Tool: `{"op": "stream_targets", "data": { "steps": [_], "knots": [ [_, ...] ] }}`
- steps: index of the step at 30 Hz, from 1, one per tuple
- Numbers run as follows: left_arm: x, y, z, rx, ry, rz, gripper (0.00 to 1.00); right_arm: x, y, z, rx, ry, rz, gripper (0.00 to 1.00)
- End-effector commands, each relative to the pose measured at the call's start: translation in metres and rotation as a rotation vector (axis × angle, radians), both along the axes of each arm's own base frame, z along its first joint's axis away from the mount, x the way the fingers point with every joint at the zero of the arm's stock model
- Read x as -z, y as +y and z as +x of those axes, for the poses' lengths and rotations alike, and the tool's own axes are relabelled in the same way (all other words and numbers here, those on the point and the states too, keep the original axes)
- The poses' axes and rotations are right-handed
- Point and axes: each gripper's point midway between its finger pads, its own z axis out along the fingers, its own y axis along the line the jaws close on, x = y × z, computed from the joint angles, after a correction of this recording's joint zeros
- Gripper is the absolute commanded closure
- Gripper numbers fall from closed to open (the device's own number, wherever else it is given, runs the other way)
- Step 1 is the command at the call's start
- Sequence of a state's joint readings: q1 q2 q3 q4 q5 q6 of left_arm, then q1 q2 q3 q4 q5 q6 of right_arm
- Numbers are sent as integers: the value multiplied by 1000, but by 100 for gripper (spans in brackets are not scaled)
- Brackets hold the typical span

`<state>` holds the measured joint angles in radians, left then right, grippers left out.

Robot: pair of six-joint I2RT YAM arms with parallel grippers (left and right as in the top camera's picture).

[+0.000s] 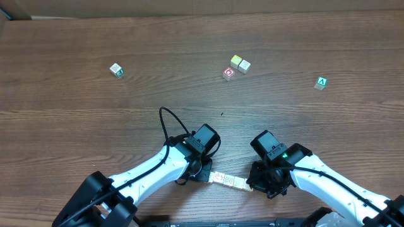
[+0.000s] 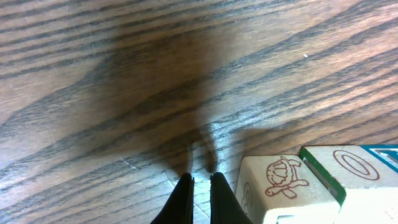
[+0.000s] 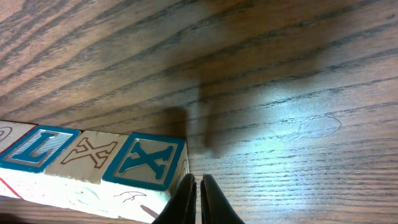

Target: Flip 5 blocks

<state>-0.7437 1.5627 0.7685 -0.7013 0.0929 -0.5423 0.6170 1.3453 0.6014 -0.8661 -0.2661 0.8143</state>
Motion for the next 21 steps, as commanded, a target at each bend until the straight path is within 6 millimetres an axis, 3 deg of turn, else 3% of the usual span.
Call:
{"op": "stream_targets", "data": {
  "steps": [1, 11, 21],
  "knots": [
    [4, 3, 1, 40, -7, 10, 96, -1, 2, -2, -4, 2, 12, 93],
    [2, -9, 1, 93, -7, -52, 96, -2, 4, -5, 17, 22, 23, 93],
    [2, -9, 1, 94, -6, -52, 96, -3, 5, -7, 17, 34, 29, 93]
  ]
}}
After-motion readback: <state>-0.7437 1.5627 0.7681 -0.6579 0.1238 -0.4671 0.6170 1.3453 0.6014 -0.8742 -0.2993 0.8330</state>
